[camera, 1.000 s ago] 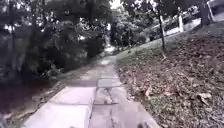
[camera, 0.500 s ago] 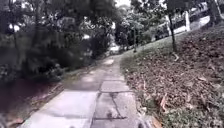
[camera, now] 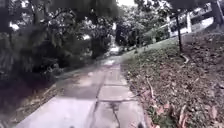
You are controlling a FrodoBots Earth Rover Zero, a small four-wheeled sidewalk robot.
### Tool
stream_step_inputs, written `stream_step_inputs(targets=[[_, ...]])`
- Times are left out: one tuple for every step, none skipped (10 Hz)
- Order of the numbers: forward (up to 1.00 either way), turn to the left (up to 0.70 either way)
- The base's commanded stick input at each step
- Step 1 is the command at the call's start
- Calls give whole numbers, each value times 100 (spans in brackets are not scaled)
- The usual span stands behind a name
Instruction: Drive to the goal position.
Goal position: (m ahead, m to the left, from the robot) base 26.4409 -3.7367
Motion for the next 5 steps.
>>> stream_step_inputs(targets=[[70,0],[70,0],[70,0],[70,0],[70,0]])
